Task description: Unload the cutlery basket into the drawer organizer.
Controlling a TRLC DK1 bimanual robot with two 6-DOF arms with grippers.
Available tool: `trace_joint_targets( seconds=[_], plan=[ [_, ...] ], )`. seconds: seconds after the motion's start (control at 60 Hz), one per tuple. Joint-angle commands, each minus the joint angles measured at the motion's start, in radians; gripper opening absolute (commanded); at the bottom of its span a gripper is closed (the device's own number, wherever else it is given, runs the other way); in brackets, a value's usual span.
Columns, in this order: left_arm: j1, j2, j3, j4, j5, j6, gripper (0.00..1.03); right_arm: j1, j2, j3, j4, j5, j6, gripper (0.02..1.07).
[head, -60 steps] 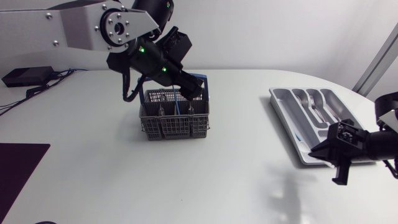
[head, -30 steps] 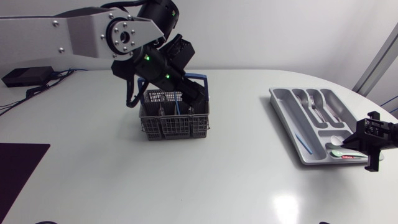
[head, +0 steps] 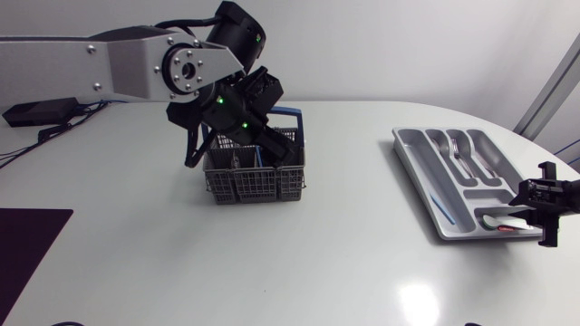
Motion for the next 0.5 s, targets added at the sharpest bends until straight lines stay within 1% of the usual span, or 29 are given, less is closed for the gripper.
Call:
trace_joint_targets(
  seconds=[0.0,0.1,0.2,0.267,0.333,0.383,0.433,0.483],
  plan=[
    [-0.015,-0.001,-0.017,0.002,-0.021,0.008,0.86,-0.009,0.016,-0.029,0.027,0.008,-0.024,0.57],
    [-0.029,0.0,-0.018,0.004,-0.051,-0.003,0.86,-0.012,-0.011,-0.03,0.027,0.003,-0.007,0.58],
    [-0.041,0.003,-0.018,0.007,-0.074,-0.021,0.86,-0.011,-0.073,-0.047,0.028,-0.021,0.06,0.66],
    [-0.057,0.007,-0.017,0.007,-0.111,-0.03,0.86,-0.003,-0.123,-0.069,0.028,-0.051,0.125,0.71],
    [-0.067,0.017,-0.013,0.009,-0.129,-0.042,0.84,0.014,-0.171,-0.095,0.027,-0.075,0.195,0.72],
    [-0.077,0.025,-0.004,0.009,-0.166,-0.055,0.82,0.032,-0.215,-0.127,0.028,-0.098,0.241,0.72],
    [-0.081,0.033,0.003,0.009,-0.176,-0.065,0.79,0.049,-0.24,-0.15,0.028,-0.103,0.287,0.72],
    [-0.081,0.045,0.014,0.009,-0.192,-0.075,0.79,0.064,-0.262,-0.173,0.028,-0.109,0.32,0.72]
  ],
)
